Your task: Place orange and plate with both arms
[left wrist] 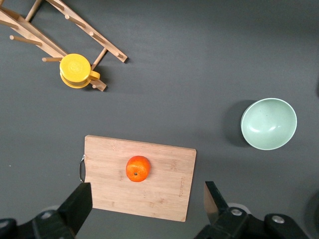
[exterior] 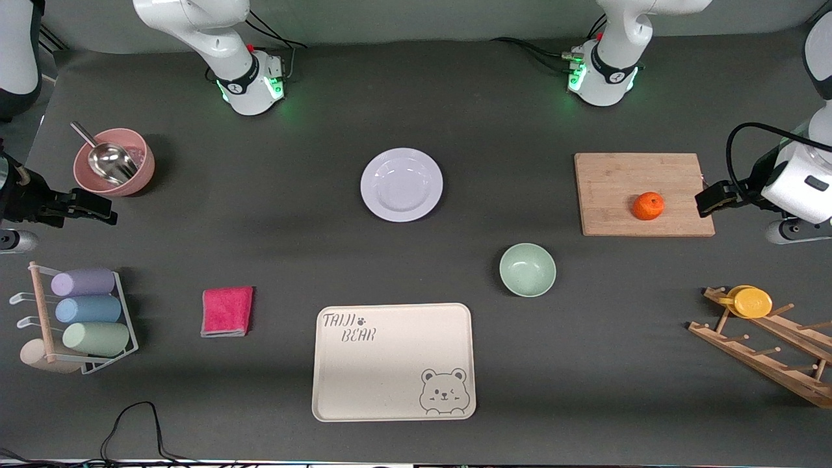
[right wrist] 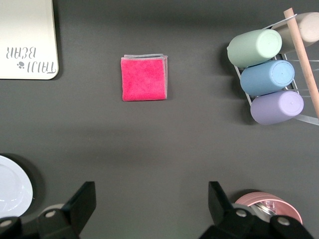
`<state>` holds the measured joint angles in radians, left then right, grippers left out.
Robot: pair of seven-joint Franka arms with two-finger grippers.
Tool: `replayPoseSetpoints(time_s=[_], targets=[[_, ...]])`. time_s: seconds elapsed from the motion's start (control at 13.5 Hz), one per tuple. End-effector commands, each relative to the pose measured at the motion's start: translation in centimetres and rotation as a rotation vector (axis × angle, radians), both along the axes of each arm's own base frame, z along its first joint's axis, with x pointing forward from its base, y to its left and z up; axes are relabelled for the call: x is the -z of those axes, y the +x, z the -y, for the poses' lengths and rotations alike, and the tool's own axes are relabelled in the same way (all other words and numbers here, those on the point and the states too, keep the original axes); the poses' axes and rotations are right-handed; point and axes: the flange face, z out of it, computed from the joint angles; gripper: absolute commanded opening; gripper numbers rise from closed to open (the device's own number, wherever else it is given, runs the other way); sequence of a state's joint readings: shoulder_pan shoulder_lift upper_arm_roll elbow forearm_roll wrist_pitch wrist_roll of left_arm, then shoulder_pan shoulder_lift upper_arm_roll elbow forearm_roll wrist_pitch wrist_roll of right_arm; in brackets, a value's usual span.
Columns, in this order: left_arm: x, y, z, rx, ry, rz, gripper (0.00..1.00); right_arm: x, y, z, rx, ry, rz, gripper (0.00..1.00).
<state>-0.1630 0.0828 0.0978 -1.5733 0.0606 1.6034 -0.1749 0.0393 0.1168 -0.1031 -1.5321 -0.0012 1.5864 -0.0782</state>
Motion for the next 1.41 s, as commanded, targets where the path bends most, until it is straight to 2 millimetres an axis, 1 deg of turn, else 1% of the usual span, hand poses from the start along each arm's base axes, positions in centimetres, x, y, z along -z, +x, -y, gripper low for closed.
replayPoseSetpoints(time_s=[0.0, 0.15, 0.3, 0.37, 0.52, 0.59, 0.67, 0.74, 0.82, 0.97, 1.04, 1.11, 1.19, 1.34], targets=[[-0.5, 0.1, 0.1, 0.049, 0.007, -0.022, 1.0, -0.2, -0.4, 0.0, 0.028, 0.012, -0.009, 1.0], [-0.4, 0.1, -0.6, 0.035, -0.001, -0.026, 1.0, -0.2, -0.4, 0.0, 0.028, 0.011, -0.007, 1.0], [-0.5, 0.0, -1.9, 0.022, -0.008, -0.03, 1.0, -0.2, -0.3, -0.2, 0.025, 0.013, -0.007, 1.0], [-0.5, -0.2, -1.4, 0.04, -0.011, -0.047, 1.0, -0.1, -0.6, -0.4, 0.022, 0.014, -0.012, 1.0], [-1.2, -1.1, -1.6, 0.032, -0.016, -0.063, 1.0, -0.3, -2.0, -0.5, 0.024, 0.019, -0.016, 1.0], [-2.2, -1.9, -1.6, 0.032, -0.016, -0.049, 1.0, -0.6, -3.0, -0.7, 0.023, 0.025, -0.015, 1.0], [-2.8, -2.3, -2.0, 0.028, -0.017, -0.04, 1.0, -1.2, -3.9, -1.0, 0.044, 0.049, -0.008, 1.0], [-3.1, -2.7, -2.4, 0.024, -0.017, -0.051, 1.0, -1.5, -5.1, -1.4, 0.06, 0.06, -0.009, 1.0], [-3.7, -3.3, -2.7, 0.021, -0.018, -0.057, 1.0, -1.5, -6.1, -1.9, 0.061, 0.063, -0.005, 1.0], [-4.4, -4.4, -4.8, 0.014, -0.021, -0.075, 1.0, -2.2, -8.3, -4.1, 0.05, 0.069, 0.02, 1.0], [-5.1, -5.0, -6.3, 0.028, -0.025, -0.076, 1.0, -2.4, -9.2, -5.1, 0.076, 0.067, 0.022, 1.0], [-5.7, -5.6, -7.8, 0.027, -0.026, -0.081, 1.0, -2.8, -10.3, -6.6, 0.086, 0.07, 0.027, 1.0], [-6.3, -6.4, -8.9, 0.035, -0.025, -0.089, 1.0, -3.0, -11.5, -7.8, 0.103, 0.07, 0.032, 1.0], [-7.8, -8.4, -12.1, 0.036, -0.041, -0.099, 1.0, -2.8, -13.4, -10.1, 0.121, 0.07, 0.048, 1.0]])
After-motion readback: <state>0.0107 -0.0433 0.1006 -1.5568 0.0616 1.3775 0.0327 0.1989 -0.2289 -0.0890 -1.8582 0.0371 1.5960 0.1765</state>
